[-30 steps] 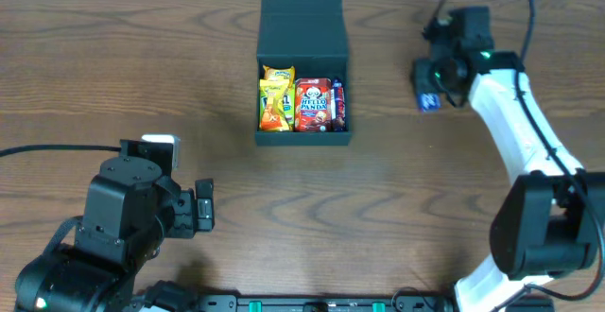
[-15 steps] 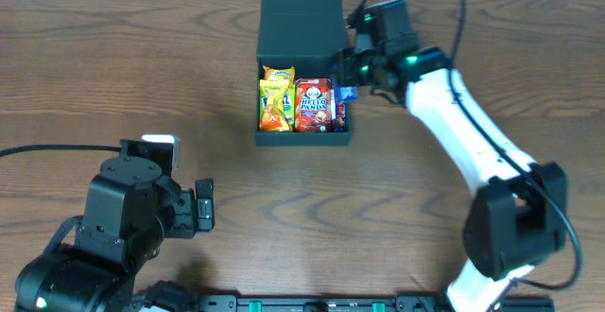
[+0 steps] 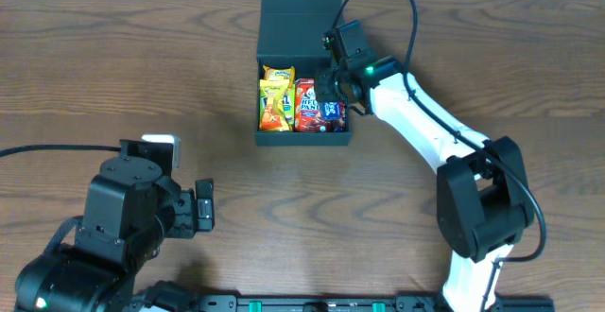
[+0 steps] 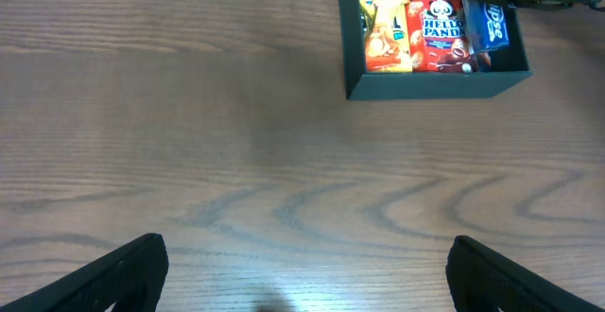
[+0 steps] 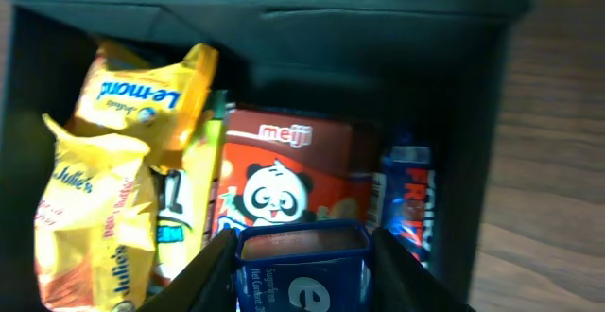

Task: Pack container
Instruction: 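Lower the eclipse tin into the box's right side and release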

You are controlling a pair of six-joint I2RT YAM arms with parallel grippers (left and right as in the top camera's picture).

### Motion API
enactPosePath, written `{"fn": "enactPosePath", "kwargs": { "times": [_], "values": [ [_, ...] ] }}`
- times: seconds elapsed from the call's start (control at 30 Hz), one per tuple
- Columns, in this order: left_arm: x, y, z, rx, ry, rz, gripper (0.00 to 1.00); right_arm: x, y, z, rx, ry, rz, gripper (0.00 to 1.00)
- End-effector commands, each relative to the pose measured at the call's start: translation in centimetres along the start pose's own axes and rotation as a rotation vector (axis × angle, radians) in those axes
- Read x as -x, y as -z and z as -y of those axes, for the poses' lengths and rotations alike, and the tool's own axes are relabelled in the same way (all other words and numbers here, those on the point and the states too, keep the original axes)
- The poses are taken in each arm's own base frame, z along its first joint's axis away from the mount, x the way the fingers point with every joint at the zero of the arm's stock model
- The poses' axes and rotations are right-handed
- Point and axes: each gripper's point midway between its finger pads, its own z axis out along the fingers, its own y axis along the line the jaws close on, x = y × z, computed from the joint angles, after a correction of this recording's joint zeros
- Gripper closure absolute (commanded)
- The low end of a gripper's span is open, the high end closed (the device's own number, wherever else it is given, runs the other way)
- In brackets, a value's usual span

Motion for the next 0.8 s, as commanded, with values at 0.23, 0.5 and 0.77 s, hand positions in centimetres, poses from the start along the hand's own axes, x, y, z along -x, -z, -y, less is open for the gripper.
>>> {"fn": "enactPosePath", "kwargs": {
  "times": [0.23,0.5,0.77],
  "values": [
    [0.30,0.37,-0.01,-0.002,-0.018,0.014,0.05,0.84,0.45,-0.07,-0.049,-0.015,0.043,0.68],
    [0.29,0.37,-0.01,-0.002,-0.018,0.014,0.05,0.91,0.46,-0.09,-0.048,-0.015,0.046,0.45],
    [0.30,0.37,-0.01,-0.002,-0.018,0.014,0.05,1.04,0.65,-0.54,-0.026,-0.014,0.045,0.45]
  ]
}}
